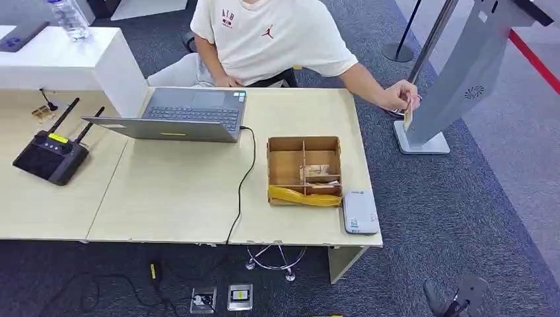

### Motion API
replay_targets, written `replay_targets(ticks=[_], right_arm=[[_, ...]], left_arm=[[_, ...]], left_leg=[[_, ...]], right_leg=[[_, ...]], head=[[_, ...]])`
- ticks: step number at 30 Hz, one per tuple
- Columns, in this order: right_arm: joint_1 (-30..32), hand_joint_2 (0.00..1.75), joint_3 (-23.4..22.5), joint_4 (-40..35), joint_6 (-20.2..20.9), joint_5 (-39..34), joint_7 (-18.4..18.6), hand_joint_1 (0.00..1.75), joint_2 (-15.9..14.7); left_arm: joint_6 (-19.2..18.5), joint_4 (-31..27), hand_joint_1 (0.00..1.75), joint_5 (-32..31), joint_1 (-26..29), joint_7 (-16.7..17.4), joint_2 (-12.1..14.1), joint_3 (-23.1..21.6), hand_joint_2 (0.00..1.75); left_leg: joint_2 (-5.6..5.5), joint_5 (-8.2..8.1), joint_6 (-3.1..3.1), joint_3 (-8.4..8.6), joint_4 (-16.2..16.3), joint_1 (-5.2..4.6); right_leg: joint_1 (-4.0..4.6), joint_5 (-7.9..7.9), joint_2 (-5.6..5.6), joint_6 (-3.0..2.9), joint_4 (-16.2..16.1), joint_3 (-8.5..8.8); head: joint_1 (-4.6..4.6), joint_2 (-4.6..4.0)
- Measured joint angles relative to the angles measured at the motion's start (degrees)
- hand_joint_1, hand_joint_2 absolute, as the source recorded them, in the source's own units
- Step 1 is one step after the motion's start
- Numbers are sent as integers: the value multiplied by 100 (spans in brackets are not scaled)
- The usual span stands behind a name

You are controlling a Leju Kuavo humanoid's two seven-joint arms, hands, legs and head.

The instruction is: Pass the card to the sensor for recognition and then transmit it.

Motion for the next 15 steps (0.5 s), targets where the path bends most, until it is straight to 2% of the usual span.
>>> replay_targets(ticks=[1, 3, 5, 11, 15], right_arm=[[-3, 175, -310, -406, 0, 564, 271, 0, 46], [-20, 175, -751, -1191, 0, 1236, 669, 0, 120], [-58, 175, -884, -1689, -2, 1743, 959, 0, 129], [-51, 175, -1000, -3163, -2, 2482, 1297, 0, 168], [-51, 175, -1000, -3163, -2, 2482, 1297, 0, 168]], left_arm=[[0, 0, 0, 0, 0, -15, -9, 0, 175], [4, 2, 0, -7, 1, -37, -24, -2, 175], [4, 2, 0, -13, 1, -48, -22, -2, 175], [4, 7, 0, -70, 0, -57, -24, -2, 175], [4, 7, 0, -70, 0, -57, -24, -2, 175]], left_leg=[[-4, 0, 0, -1, 0, 0], [-5, 3, 1, 0, 1, 1], [-6, 3, 0, 0, 1, 2], [0, 3, 0, 0, 1, 1], [0, 3, 0, 0, 1, 1]], right_leg=[[0, 0, -4, 0, 0, 0], [1, 0, -5, 0, 1, 1], [2, 0, -5, 0, 1, 0], [1, 0, 2, 0, 1, -2], [1, 0, 2, 0, 1, -2]], head=[[-2, 0], [0, 0], [0, 0], [-2, 0], [-2, 0]])
